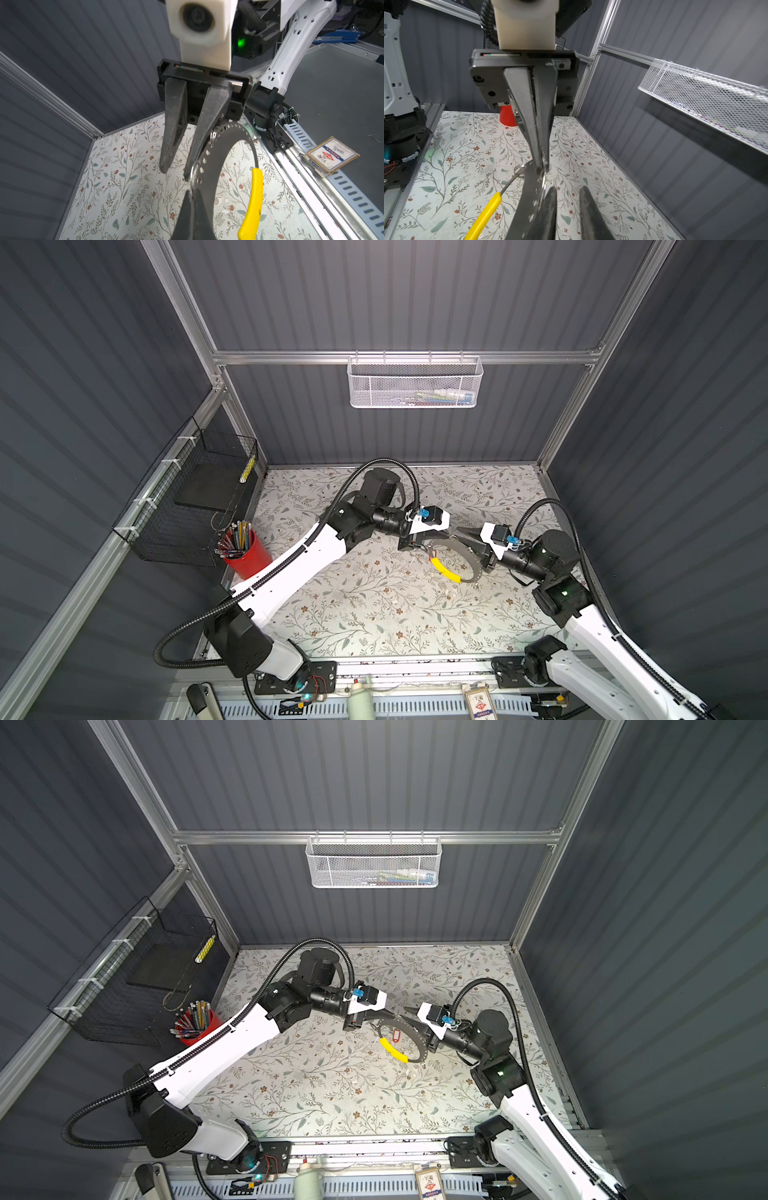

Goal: Put the keys on the keyring

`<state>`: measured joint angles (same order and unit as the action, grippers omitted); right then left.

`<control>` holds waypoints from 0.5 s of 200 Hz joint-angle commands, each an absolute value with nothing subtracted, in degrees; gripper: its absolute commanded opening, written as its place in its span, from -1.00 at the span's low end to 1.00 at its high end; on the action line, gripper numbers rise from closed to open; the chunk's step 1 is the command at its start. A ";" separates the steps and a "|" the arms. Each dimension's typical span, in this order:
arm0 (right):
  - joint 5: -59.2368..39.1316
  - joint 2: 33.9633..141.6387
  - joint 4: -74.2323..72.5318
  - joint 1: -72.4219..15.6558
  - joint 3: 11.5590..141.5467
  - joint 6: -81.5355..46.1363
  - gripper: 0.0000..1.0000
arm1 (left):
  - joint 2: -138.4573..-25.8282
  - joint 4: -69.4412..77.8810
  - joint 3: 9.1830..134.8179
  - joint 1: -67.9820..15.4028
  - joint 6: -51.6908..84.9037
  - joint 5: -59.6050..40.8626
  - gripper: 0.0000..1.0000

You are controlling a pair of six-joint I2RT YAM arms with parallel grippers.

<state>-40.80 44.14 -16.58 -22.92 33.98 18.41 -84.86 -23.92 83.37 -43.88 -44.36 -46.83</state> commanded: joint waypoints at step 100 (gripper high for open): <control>-32.86 48.68 -7.53 -22.77 35.03 17.43 -0.58 | -86.46 -24.93 77.60 -41.60 -45.70 -41.96 -1.00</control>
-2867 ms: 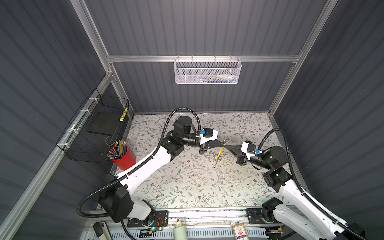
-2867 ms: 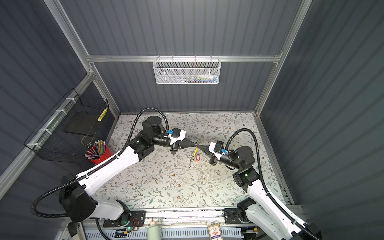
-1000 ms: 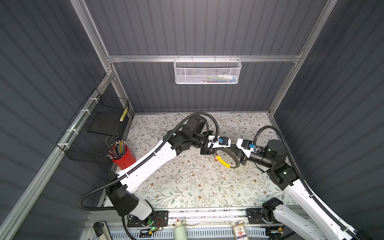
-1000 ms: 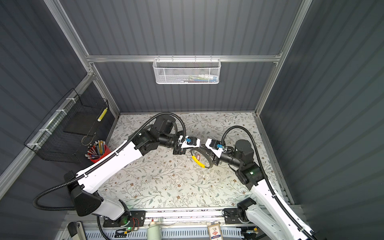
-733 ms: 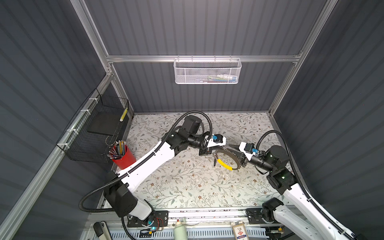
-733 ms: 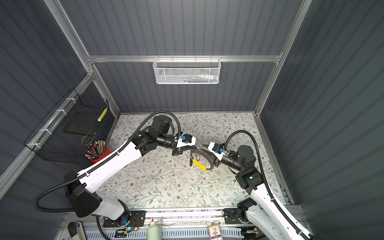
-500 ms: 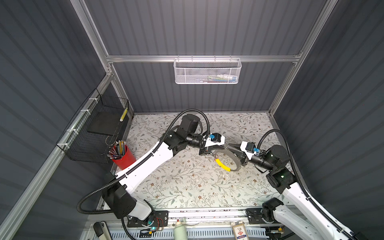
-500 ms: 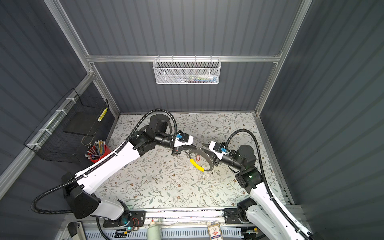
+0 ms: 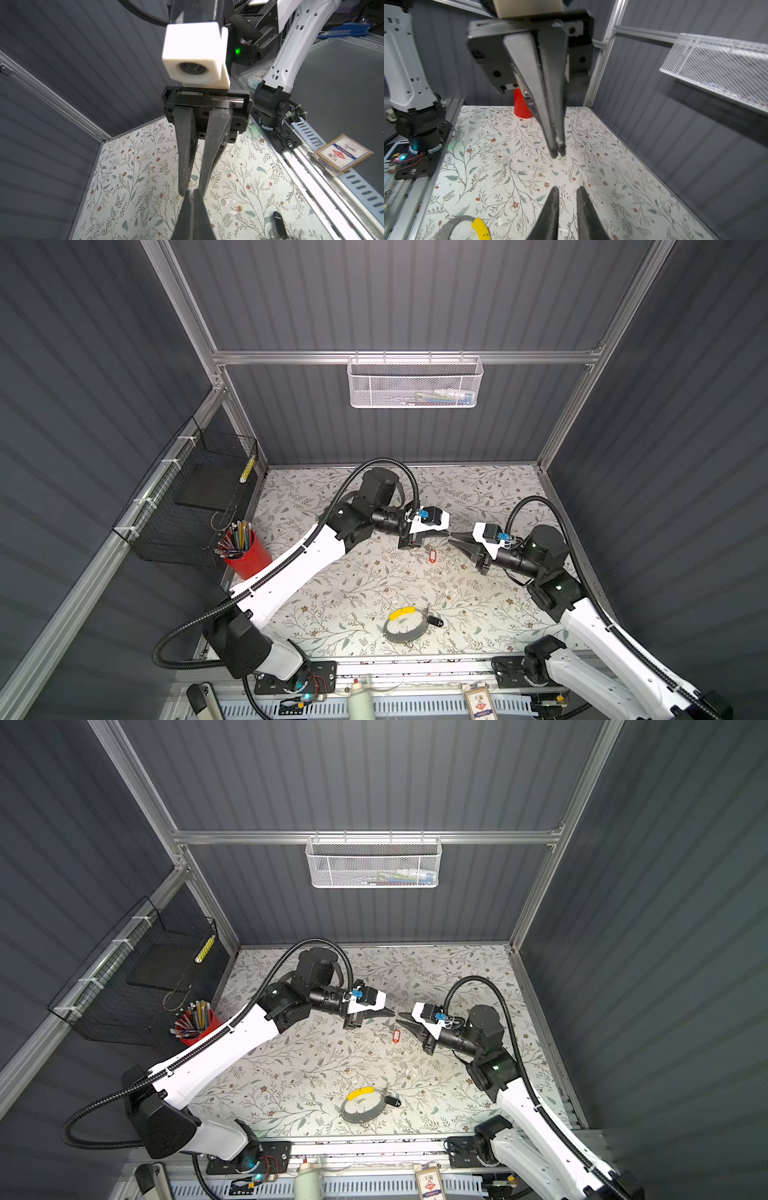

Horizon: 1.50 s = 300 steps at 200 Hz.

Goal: Put the keys on the keyring

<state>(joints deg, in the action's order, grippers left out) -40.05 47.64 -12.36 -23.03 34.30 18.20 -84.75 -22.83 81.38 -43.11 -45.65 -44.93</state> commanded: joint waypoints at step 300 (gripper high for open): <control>-28.86 42.34 10.10 -24.61 31.39 25.98 -0.09 | -99.04 -32.45 56.97 -59.58 -24.88 -0.39 0.51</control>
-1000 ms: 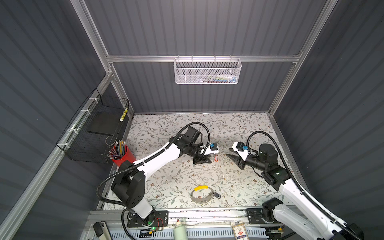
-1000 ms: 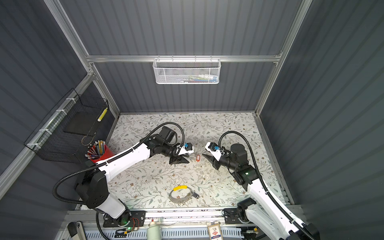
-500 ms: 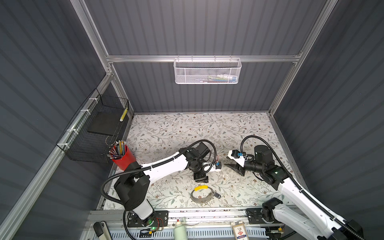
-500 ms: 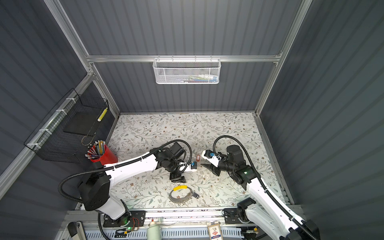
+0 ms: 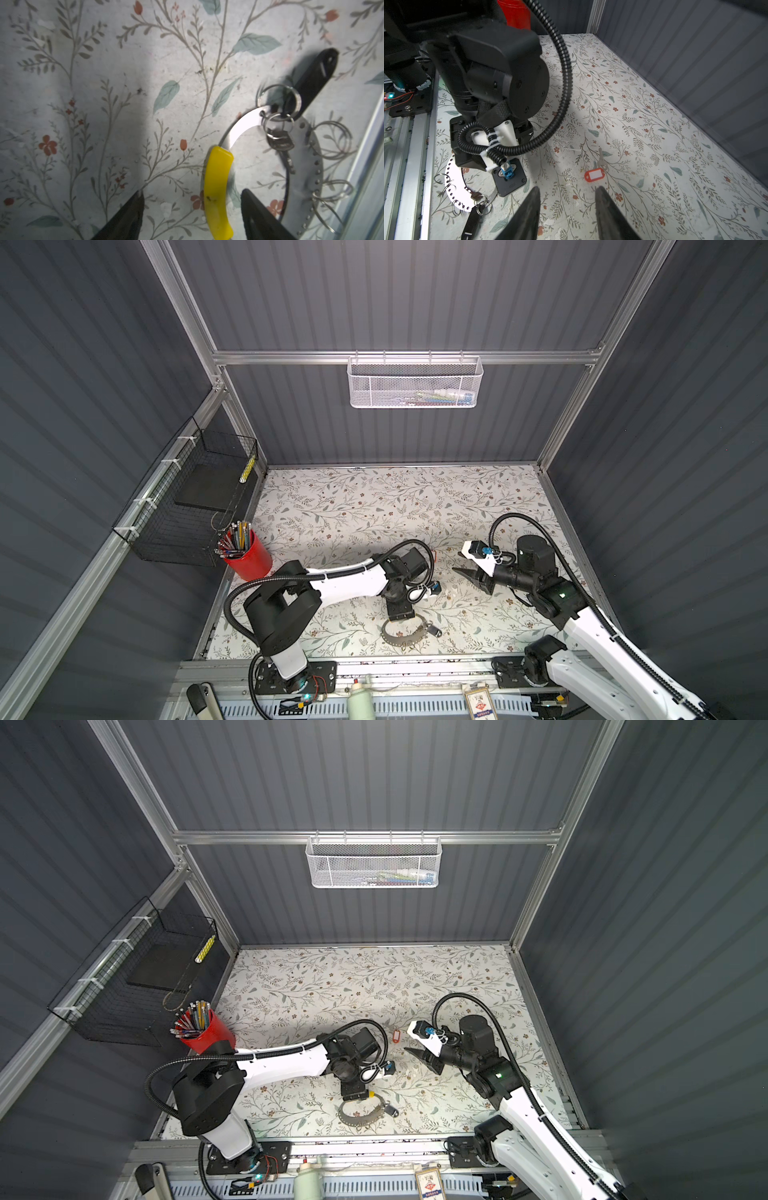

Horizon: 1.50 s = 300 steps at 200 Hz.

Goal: Put the keys on the keyring

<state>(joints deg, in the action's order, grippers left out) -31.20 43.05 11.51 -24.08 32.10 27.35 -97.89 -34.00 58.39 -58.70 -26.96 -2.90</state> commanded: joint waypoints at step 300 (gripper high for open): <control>-27.63 67.75 12.15 -29.72 39.08 -8.08 -0.49 | -96.05 -7.32 61.15 -39.20 -0.67 9.78 0.99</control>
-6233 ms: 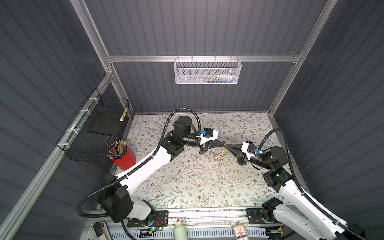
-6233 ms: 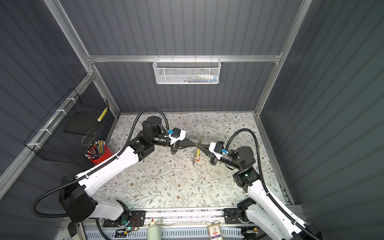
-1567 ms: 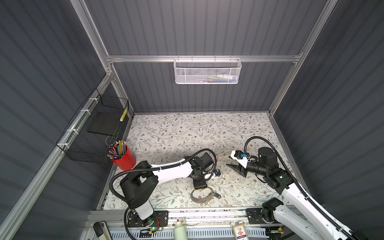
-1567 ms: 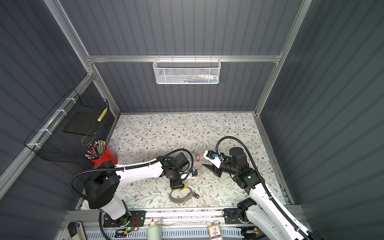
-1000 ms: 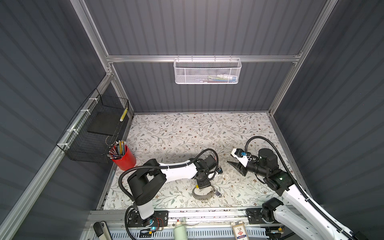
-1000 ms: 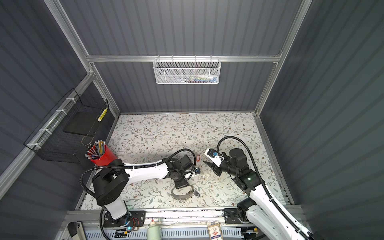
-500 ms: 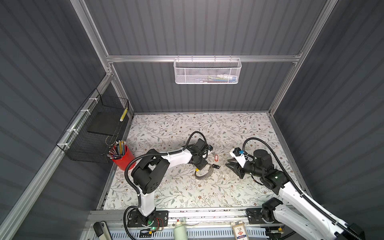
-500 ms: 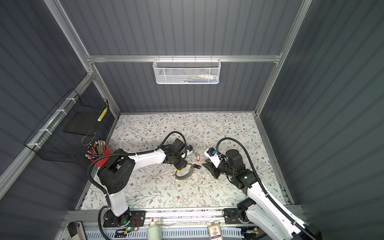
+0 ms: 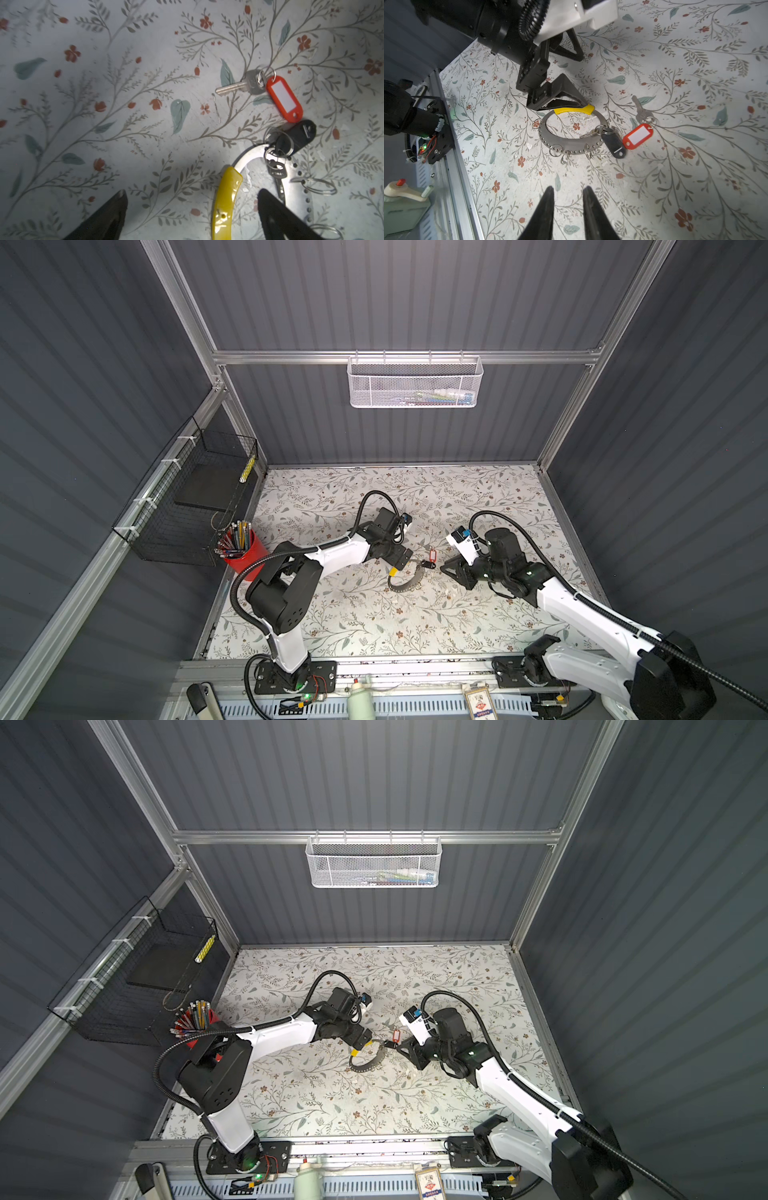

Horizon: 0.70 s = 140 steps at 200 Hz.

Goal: Put the keys on the keyring

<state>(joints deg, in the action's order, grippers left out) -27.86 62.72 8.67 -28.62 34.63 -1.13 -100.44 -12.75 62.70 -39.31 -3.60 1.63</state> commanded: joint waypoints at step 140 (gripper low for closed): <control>-23.57 89.41 0.31 -38.82 40.69 -25.57 -0.69 | -96.21 -13.61 68.57 -35.77 1.98 16.87 0.99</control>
